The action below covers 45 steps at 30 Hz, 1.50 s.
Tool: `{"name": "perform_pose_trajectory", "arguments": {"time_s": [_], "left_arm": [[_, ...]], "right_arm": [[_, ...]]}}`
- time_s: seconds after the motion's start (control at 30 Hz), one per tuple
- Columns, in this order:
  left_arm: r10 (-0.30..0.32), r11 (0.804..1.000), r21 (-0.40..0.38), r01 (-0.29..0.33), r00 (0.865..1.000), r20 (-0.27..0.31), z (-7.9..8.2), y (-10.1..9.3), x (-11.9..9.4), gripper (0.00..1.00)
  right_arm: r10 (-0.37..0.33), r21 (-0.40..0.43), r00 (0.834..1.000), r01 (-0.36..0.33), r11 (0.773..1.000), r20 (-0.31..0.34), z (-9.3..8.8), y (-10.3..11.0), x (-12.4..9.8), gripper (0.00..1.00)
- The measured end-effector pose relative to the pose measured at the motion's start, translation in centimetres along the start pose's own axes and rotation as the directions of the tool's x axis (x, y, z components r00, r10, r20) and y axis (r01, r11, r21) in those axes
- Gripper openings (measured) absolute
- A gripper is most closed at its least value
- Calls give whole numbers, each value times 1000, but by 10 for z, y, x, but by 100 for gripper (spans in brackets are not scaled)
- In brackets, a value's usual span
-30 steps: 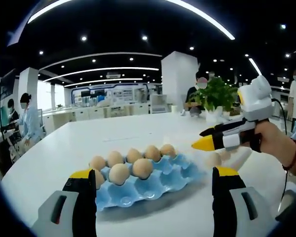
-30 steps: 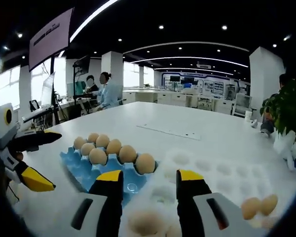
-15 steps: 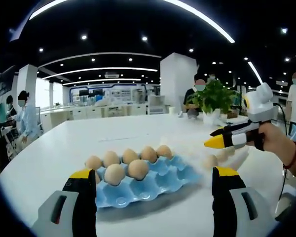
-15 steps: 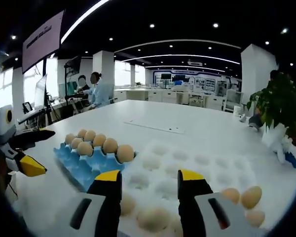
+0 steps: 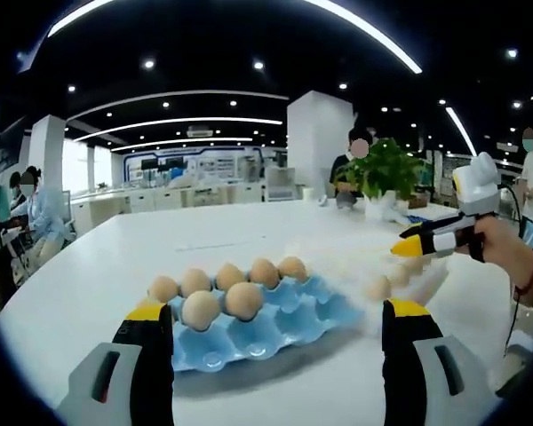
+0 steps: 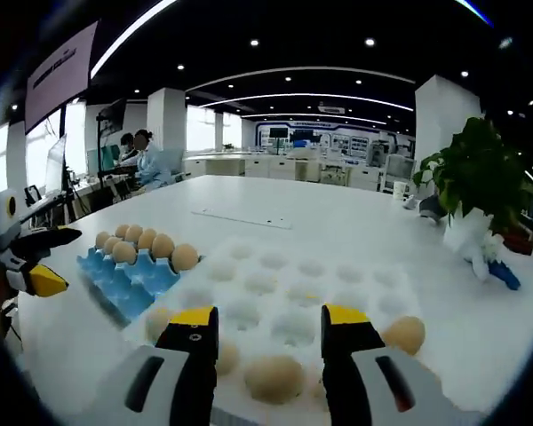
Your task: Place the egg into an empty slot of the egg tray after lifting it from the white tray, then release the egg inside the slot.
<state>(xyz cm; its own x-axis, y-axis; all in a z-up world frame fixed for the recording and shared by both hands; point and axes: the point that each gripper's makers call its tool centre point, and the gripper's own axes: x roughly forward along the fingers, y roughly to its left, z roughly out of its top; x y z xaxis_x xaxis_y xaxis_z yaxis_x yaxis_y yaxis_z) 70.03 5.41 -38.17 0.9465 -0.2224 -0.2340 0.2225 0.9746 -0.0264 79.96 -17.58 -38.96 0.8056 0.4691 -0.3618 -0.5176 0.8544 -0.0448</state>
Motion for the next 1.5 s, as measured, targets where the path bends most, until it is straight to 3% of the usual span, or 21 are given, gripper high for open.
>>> {"name": "perform_pose_trajectory", "arguments": {"time_s": [0.33, 0.77, 0.83, 1.0, 1.07, 1.2, 1.27, 1.3, 1.5], "left_arm": [[-5, 1000, 20, 5, 1000, -4, 3, -20, -6, 100], [-7, 1000, 28, 7, 1000, -6, 2, -17, -6, 100], [-6, 999, 37, 6, 1000, -2, 3, -18, -8, 100], [-1, 998, 62, 0, 1000, 10, 4, -24, -14, 100], [0, 997, 71, 0, 1000, 6, 4, -25, -16, 100], [-6, 997, 82, 6, 1000, 3, 4, -30, -16, 100], [2, 997, 77, -2, 1000, 0, 2, -30, -16, 100], [0, 997, 77, 0, 1000, -3, 1, -30, -17, 100], [3, 998, 69, -2, 1000, -16, -1, -25, -13, 100]], "right_arm": [[-76, 32, 997, 77, 997, -27, -11, -33, 0, 48], [-100, 126, 993, 108, 986, -65, -29, -57, 11, 46], [-102, 98, 992, 110, 989, -79, -31, -61, 13, 42], [-92, 95, 993, 98, 991, -70, -31, -62, 17, 39], [-91, 141, 992, 103, 985, -90, -35, -64, 20, 37], [-109, 116, 990, 119, 986, -92, -35, -67, 22, 34], [-124, 60, 986, 131, 990, -109, -38, -67, 20, 33], [-122, 89, 988, 131, 987, -99, -35, -68, 23, 32], [-123, 79, 989, 129, 989, -78, -34, -69, 23, 29]]}}
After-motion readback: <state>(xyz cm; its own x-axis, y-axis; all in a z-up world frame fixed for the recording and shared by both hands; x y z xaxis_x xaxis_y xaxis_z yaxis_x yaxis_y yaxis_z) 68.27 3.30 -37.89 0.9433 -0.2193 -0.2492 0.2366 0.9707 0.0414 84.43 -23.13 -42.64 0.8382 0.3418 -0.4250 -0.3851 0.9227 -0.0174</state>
